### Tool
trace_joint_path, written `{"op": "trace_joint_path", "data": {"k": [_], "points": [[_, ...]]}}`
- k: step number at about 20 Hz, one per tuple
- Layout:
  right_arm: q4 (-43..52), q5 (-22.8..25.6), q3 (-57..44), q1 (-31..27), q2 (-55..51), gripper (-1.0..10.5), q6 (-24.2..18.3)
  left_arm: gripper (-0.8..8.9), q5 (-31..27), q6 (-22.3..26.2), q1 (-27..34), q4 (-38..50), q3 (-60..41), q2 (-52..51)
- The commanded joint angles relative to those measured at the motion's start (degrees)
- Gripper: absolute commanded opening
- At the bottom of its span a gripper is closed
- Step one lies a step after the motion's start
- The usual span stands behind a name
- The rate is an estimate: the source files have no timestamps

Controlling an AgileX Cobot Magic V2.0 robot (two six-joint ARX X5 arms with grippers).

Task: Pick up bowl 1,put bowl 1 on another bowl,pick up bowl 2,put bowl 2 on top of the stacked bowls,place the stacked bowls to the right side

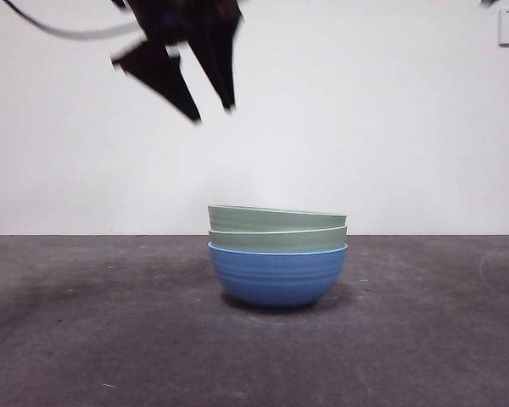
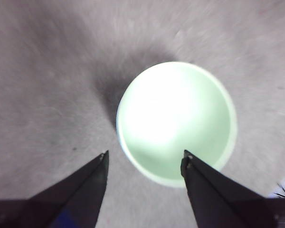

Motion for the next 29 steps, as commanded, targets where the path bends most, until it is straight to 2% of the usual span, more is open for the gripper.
{"op": "trace_joint_path", "data": {"k": [1,8,10,12,18,22,23,26,28,29], "points": [[2.4,-0.3,0.1,0.0,5.5,4.8,-0.1,2.62,-0.1,3.0,0.2,-2.4,0.1,-3.7],[10.3,-1.1,0.1,-1.0,24.7,4.8,1.0,2.61,-1.1,4.3,0.1,-9.3,0.1,-15.2],[12.8,-5.5,0.1,-2.2,29.7,4.8,2.3,2.61,-1.2,4.4,0.1,-10.6,0.1,-17.9],[15.5,-7.8,0.1,-2.7,34.2,4.7,4.1,2.61,-1.3,4.4,0.1,-11.8,0.1,-20.1],[18.4,-7.9,0.1,-3.0,43.0,4.6,5.6,2.61,-2.5,4.4,0.1,-14.1,0.1,-22.3],[19.6,-8.2,0.1,-2.9,43.9,2.1,5.6,2.61,-2.5,4.4,0.1,-14.0,0.1,-22.3],[19.9,-9.6,0.1,-2.9,43.9,1.5,5.6,2.61,-2.5,4.4,0.1,-13.9,0.1,-22.3],[19.9,-10.9,0.1,-3.0,43.9,0.8,5.6,2.61,-2.5,4.4,0.1,-13.9,0.1,-22.3],[20.0,-10.9,0.1,-3.0,43.9,-0.2,5.6,2.61,-2.5,4.4,0.1,-13.8,0.1,-22.3],[20.2,-10.8,0.1,-3.0,43.9,-0.2,5.6,2.61,-2.5,4.4,0.1,-13.8,0.1,-22.3]]}}
